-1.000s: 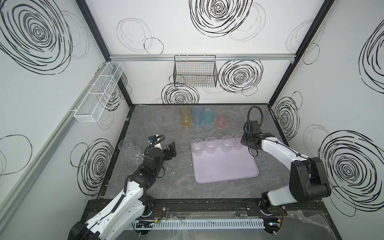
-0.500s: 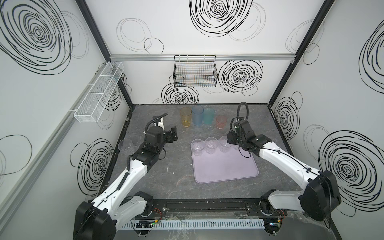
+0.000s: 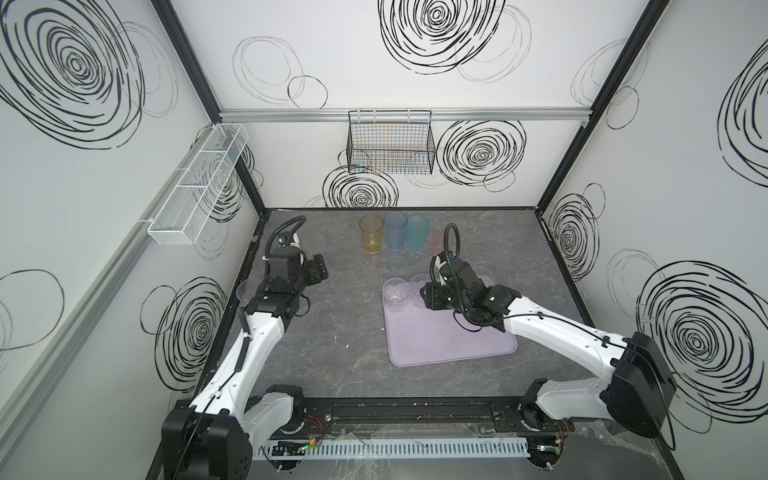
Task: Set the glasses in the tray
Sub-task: 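Grasp a clear cup by the frosted cups with the left gripper while the right hovers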
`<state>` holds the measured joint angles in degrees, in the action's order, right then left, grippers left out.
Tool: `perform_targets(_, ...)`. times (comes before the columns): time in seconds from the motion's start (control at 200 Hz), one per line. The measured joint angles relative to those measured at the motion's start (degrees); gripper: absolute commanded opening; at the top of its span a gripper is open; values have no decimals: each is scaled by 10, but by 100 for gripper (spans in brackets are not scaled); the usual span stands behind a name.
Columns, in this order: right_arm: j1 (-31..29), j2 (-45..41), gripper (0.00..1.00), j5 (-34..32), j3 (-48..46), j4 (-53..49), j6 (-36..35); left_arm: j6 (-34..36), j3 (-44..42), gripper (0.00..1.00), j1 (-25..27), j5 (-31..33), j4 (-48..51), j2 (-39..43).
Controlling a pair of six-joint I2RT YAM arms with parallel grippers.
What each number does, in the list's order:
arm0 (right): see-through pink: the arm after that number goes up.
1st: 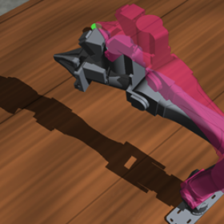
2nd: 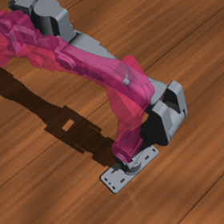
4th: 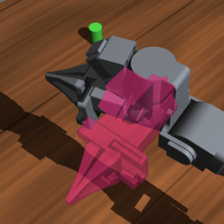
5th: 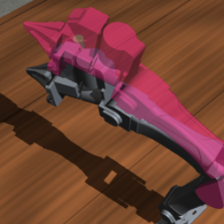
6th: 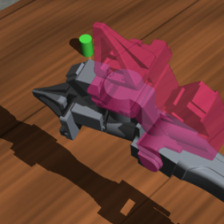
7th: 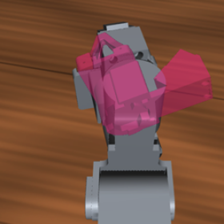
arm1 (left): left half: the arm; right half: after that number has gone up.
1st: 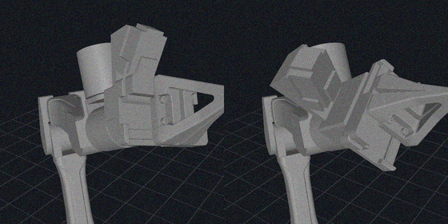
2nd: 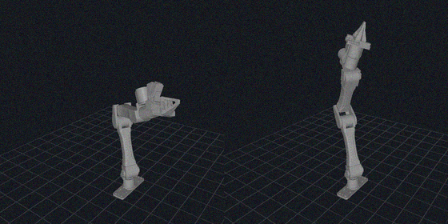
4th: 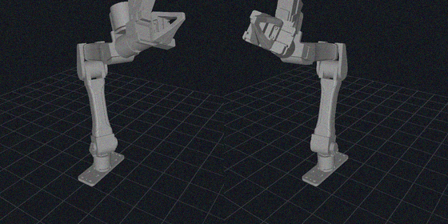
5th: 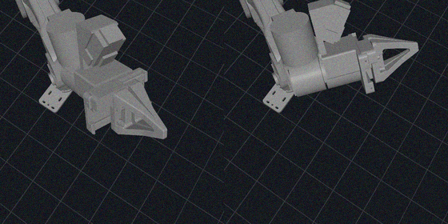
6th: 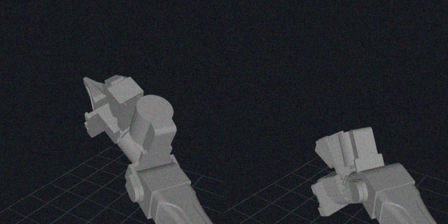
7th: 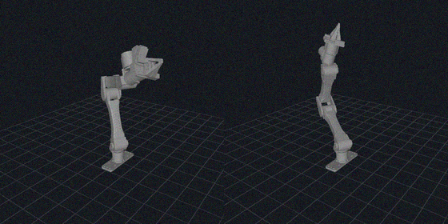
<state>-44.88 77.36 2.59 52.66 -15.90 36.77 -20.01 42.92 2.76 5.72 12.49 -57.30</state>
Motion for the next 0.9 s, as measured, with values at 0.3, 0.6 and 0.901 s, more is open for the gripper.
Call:
perform_targets(0.3,-34,41,55,24,0,13,3,-55,-76,89,-38,115,56,71)
perform_targets(0.6,-35,60,55,26,0,17,4,-99,-92,87,-134,124,23,38)
perform_targets(0.901,-36,72,55,27,0,17,9,-130,-103,78,-137,113,-20,-30)
